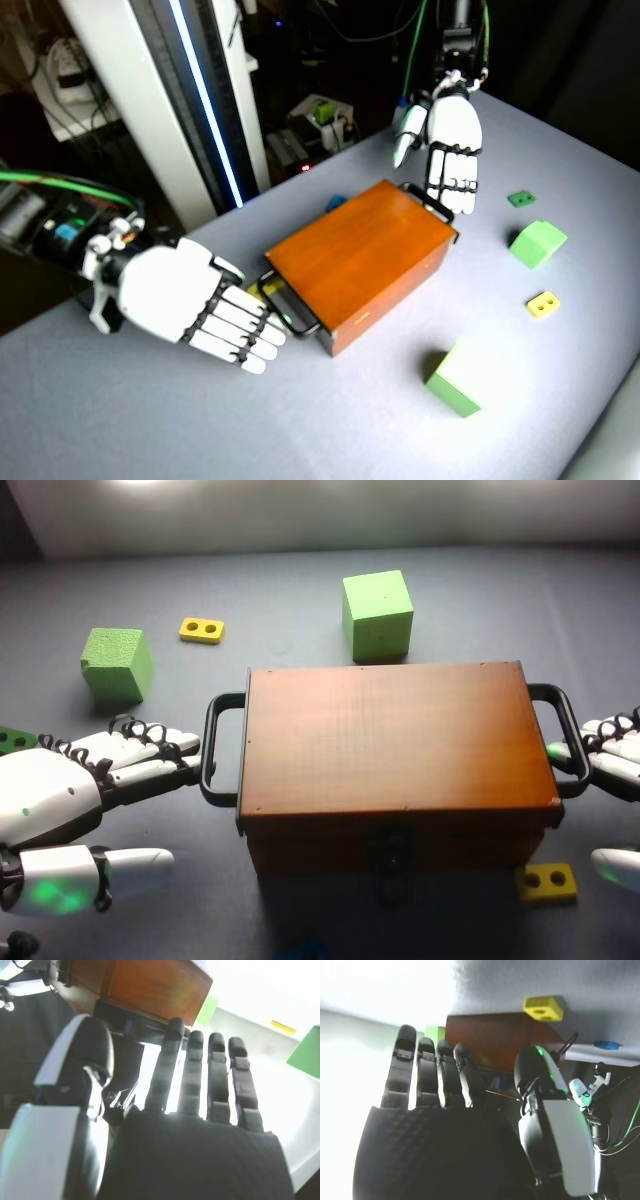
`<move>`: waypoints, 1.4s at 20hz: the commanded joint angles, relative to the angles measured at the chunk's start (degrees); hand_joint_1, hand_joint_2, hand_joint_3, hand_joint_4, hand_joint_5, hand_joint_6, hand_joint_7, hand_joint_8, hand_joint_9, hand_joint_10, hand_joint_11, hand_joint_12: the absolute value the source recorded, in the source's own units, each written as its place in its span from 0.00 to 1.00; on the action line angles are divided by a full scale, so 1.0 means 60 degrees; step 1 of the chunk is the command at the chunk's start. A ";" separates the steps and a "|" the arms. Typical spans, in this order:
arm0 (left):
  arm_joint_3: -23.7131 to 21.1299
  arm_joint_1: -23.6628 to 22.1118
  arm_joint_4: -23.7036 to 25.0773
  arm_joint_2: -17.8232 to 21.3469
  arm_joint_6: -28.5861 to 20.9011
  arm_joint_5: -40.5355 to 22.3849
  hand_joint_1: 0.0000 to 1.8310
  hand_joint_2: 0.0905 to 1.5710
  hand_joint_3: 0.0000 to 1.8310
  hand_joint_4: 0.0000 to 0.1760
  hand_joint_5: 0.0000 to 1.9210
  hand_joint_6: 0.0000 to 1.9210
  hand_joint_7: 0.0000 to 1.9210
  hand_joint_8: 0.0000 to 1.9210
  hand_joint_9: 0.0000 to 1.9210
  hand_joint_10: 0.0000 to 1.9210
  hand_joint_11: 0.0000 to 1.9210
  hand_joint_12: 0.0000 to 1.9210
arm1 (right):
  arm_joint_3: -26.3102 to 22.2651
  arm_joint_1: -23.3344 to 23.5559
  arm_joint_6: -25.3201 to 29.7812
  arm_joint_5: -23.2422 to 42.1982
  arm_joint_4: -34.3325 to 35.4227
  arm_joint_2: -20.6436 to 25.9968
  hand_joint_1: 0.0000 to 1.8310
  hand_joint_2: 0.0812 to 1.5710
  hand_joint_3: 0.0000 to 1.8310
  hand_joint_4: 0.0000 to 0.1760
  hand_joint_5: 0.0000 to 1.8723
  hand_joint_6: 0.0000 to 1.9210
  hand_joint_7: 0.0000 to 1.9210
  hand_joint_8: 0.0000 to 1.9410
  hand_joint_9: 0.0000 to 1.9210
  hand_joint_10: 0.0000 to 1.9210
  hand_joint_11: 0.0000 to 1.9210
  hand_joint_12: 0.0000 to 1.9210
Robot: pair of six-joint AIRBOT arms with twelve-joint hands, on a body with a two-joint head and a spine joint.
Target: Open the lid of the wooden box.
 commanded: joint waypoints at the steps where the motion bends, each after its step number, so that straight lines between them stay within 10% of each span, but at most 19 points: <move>1: -0.0017 -0.0097 -0.0114 -0.0055 -0.0137 -0.1431 0.03 0.92 0.00 0.00 0.04 0.00 0.00 0.00 0.00 0.00 0.00 0.00 | -0.0078 0.0173 0.0061 0.1578 -0.0283 0.0058 0.16 0.88 0.00 0.00 0.02 0.00 0.00 0.00 0.00 0.00 0.00 0.02; 3: -0.0012 -0.0132 -0.0143 -0.0058 -0.0137 -0.1566 0.05 0.92 0.00 0.00 0.05 0.00 0.00 0.00 0.00 0.00 0.00 0.00 | -0.0154 0.0170 0.0061 0.1781 -0.0283 0.0128 0.15 0.88 0.00 0.00 0.02 0.01 0.00 0.00 0.00 0.00 0.00 0.15; 7: -0.0031 -0.0137 -0.0353 0.0013 -0.0058 -0.2086 0.00 0.93 0.00 0.00 0.02 0.00 0.00 0.00 0.00 0.00 0.00 0.00 | -0.0265 0.0114 0.0068 0.2211 -0.0282 0.0258 0.15 0.89 0.00 0.00 0.01 0.00 0.00 0.00 0.00 0.00 0.00 0.00; 21: 0.0265 -0.1596 -0.0400 0.0180 0.0689 -0.2348 0.08 0.92 0.00 0.00 0.11 0.01 0.00 0.00 0.00 0.00 0.00 0.00 | -0.0071 0.0330 0.0067 0.3621 0.0030 0.0314 0.04 0.89 0.00 0.00 0.00 0.00 0.00 0.00 0.00 0.00 0.00 0.00; 28: 0.0812 -0.2253 -0.0680 -0.0256 0.0726 -0.2098 0.14 0.90 0.00 0.00 0.14 0.01 0.02 0.00 0.00 0.00 0.00 0.00 | 0.0411 0.0921 0.0057 0.3596 0.0246 -0.0051 0.16 0.89 0.00 0.00 0.00 0.00 0.00 0.00 0.00 0.00 0.00 0.09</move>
